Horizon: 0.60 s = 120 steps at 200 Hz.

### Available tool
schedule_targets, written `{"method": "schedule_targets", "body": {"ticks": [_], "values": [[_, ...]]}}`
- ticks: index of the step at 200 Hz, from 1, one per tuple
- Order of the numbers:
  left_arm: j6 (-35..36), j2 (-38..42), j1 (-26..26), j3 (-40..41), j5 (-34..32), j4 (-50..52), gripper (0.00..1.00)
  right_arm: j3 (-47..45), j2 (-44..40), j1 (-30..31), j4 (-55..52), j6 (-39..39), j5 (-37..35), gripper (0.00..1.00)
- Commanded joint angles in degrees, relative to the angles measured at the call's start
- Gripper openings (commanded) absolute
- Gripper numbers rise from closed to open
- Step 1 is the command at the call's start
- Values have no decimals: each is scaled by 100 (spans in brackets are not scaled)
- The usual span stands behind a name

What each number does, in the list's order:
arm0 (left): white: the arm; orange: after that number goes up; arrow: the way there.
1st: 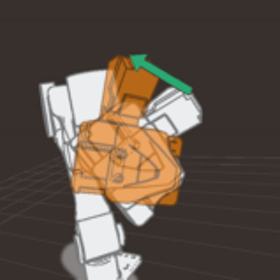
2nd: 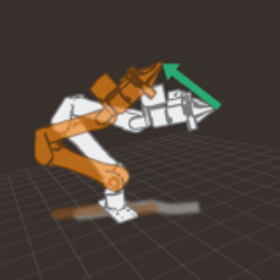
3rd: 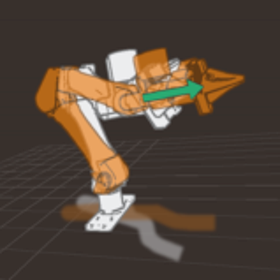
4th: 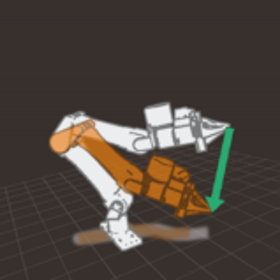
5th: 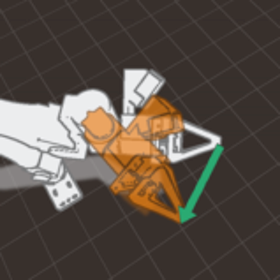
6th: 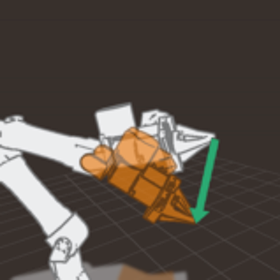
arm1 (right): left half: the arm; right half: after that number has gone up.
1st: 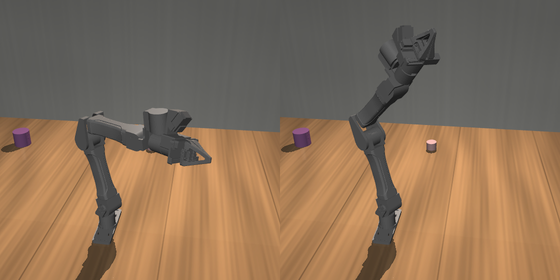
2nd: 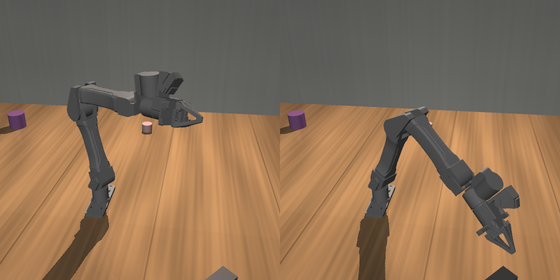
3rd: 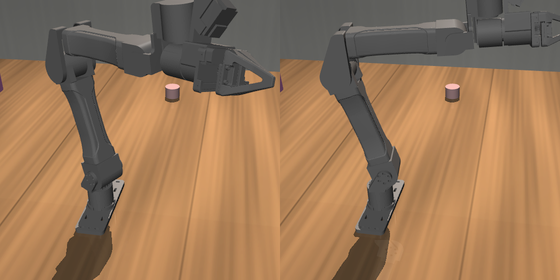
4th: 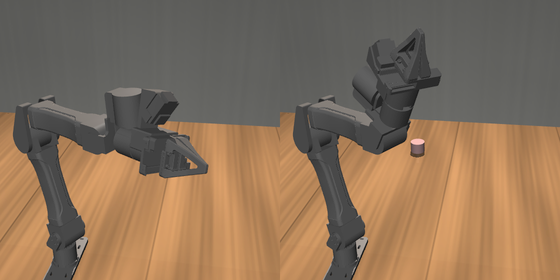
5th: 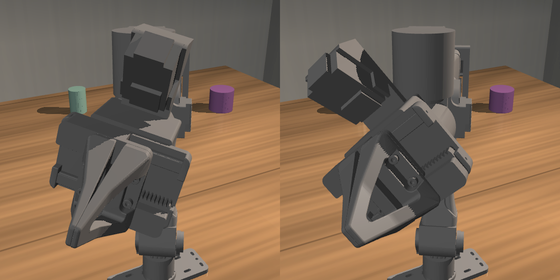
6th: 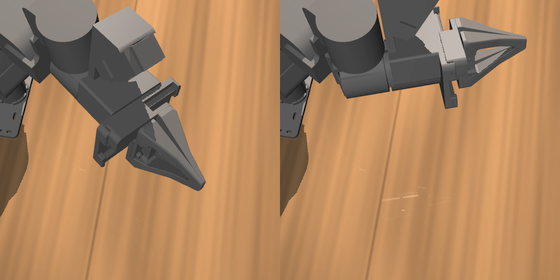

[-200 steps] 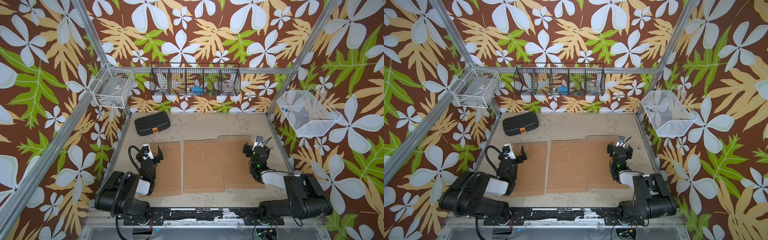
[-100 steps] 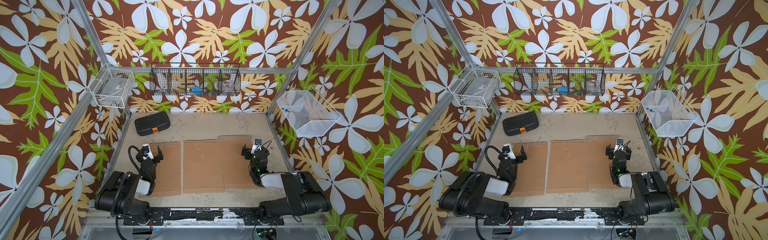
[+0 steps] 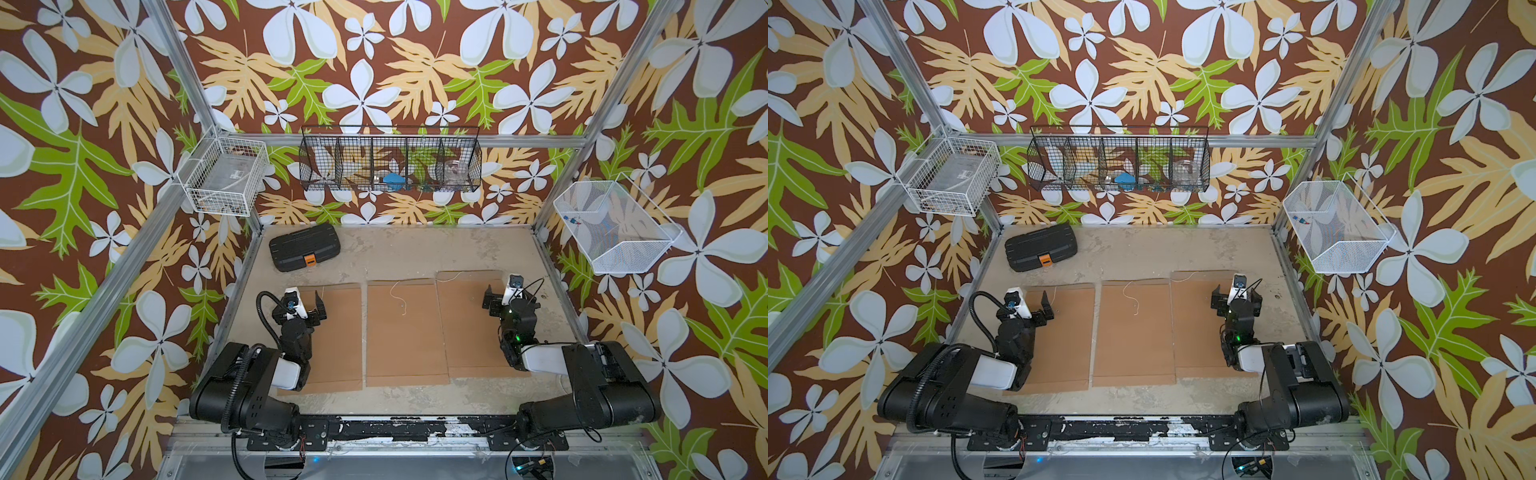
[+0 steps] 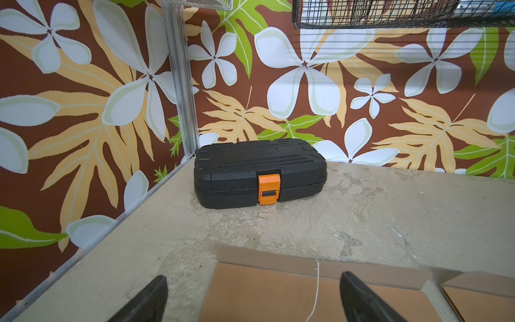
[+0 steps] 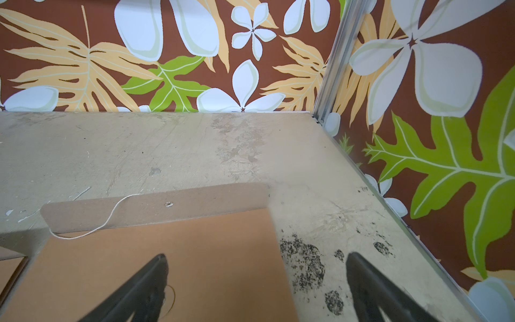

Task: Open the file bag
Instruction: Reset both arms

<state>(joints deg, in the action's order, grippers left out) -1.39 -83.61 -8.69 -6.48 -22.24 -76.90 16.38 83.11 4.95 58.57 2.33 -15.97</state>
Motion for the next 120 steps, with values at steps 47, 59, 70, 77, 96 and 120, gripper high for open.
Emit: {"method": "schedule_targets", "body": {"ticks": [47,59,70,77,96,120], "values": [[-29,-6,7,-29,-70,-237,100,-521,145,-247,1134,44,687,100],[-35,-6,10,-29,-70,-235,100,-508,141,-256,1103,52,707,100],[-28,-6,8,-29,-63,-237,100,-519,155,-258,1147,41,693,100],[-29,-6,8,-36,-62,-237,100,-518,134,-257,1113,46,700,100],[-30,-6,8,-29,-64,-235,100,-523,115,-254,1104,42,701,100],[-38,-6,8,-31,-61,-237,100,-531,115,-258,1109,48,706,100]]}}
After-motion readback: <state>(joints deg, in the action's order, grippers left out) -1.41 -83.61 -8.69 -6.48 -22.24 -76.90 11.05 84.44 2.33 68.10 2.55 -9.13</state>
